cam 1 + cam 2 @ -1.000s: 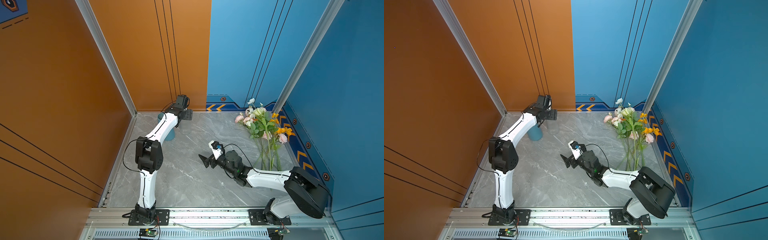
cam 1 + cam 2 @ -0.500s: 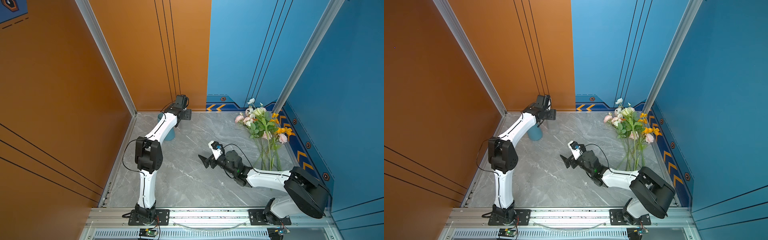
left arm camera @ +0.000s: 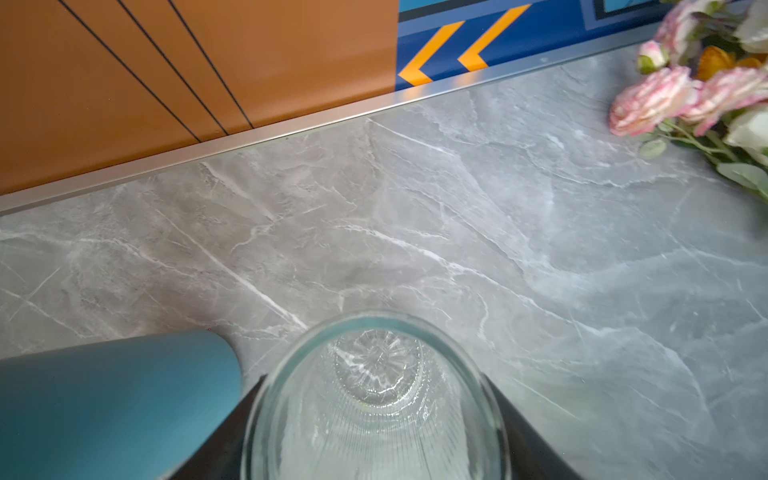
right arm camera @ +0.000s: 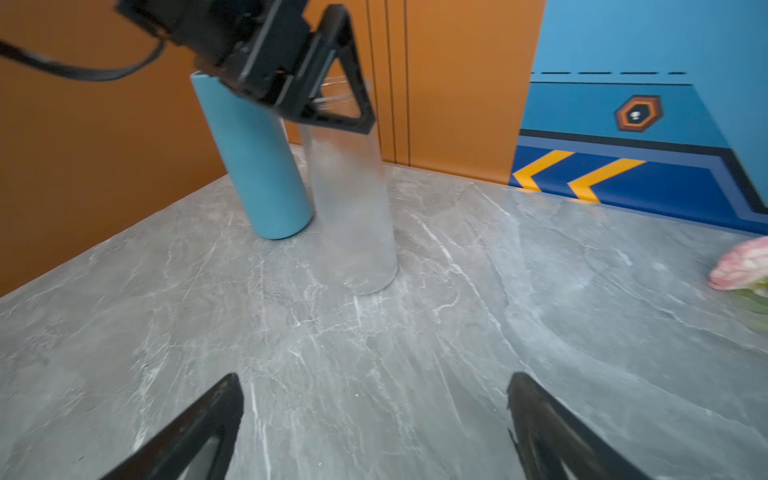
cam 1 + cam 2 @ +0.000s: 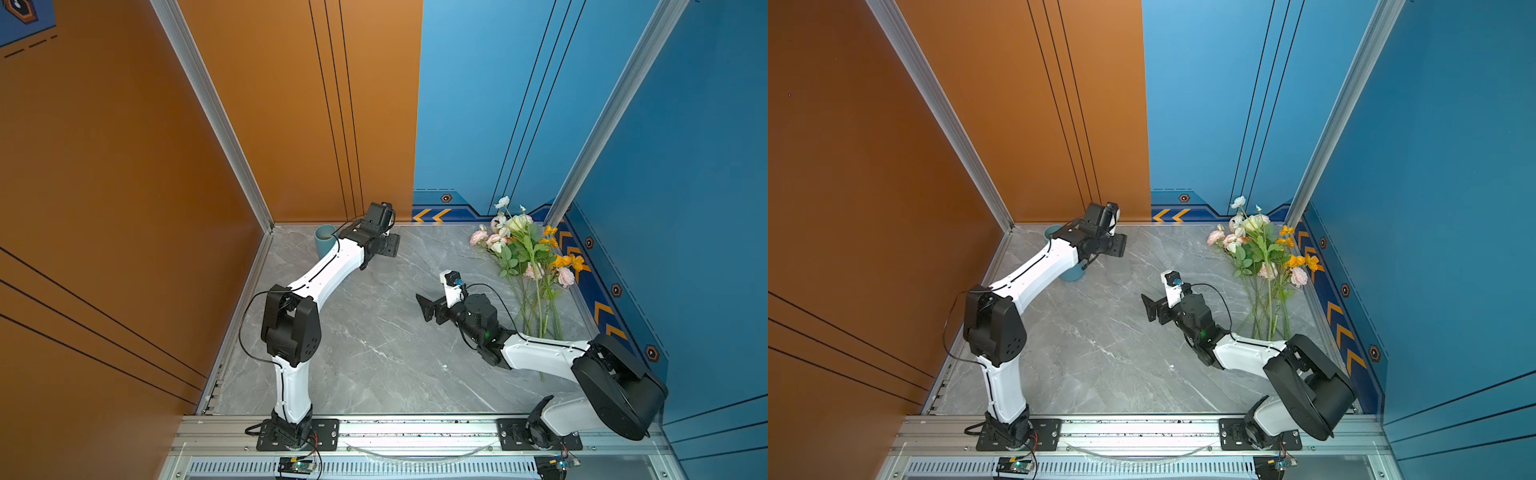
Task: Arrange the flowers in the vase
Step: 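Grasp the clear glass vase with the left gripper and carry it toward the table center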
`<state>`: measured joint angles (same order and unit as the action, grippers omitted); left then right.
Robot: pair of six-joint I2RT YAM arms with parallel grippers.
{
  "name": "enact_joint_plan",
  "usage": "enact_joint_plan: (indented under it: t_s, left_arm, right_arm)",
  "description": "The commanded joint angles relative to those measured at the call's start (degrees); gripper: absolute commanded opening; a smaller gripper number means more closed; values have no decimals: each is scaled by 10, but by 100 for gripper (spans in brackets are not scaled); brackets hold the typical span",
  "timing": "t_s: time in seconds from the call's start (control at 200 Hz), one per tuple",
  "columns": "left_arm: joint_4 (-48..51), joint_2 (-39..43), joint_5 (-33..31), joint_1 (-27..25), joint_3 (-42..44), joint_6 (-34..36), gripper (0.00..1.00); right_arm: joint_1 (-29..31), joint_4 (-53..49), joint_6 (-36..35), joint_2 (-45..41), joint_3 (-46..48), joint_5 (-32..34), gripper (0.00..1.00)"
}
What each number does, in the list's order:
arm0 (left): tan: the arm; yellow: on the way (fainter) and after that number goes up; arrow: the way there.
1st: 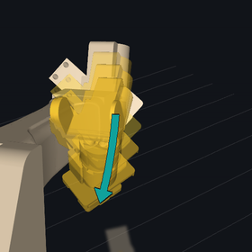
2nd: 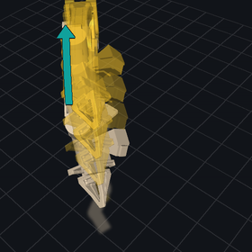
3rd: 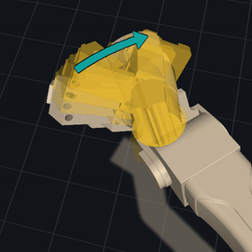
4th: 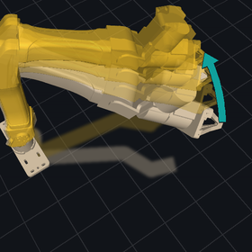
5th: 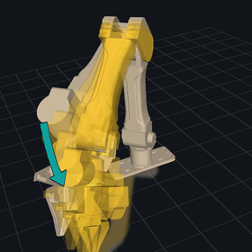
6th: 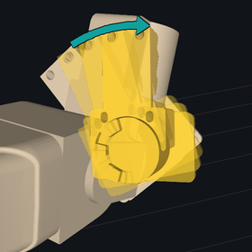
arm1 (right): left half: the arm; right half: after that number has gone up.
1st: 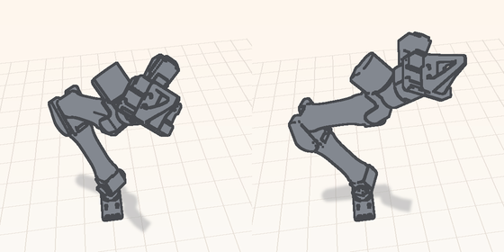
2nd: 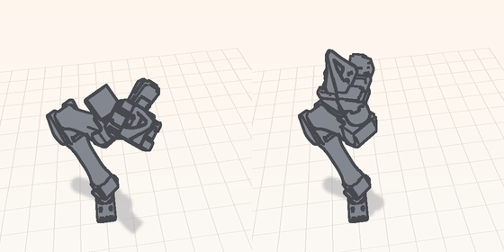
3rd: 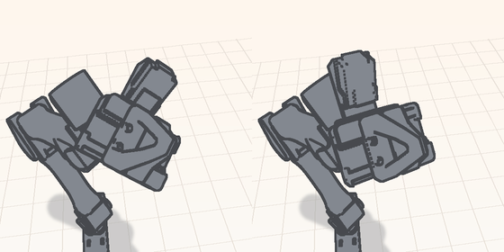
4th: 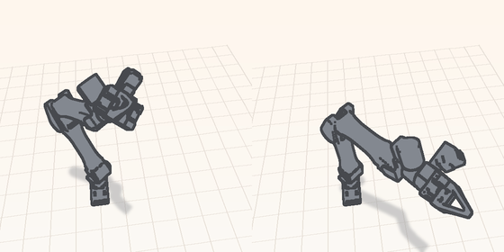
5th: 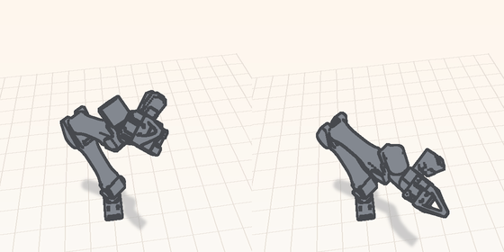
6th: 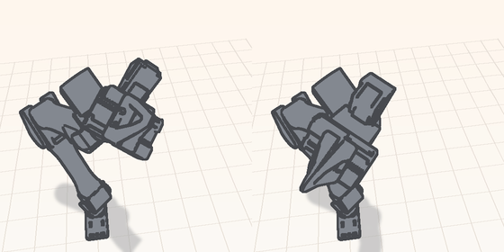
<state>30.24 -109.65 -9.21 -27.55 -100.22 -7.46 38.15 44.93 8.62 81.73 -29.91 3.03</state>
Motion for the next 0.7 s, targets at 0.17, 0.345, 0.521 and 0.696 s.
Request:
enact_joint_plan:
  t_s: [0.17,0.345,0.521,0.696]
  left_arm:
    - [-76,109,-47,-94,64,8,44]
    - [-103,148,-87,-157,118,5,43]
    - [-118,181,-91,-192,166,-15,43]
    - [-140,203,-101,-222,223,-34,42]
  right_arm:
    - [-15,-28,31,-57,20,39,100]
    - [-9,-112,35,-128,40,40,100]
    - [-9,-254,28,-249,71,17,100]
    - [-10,-358,40,-408,116,-4,100]
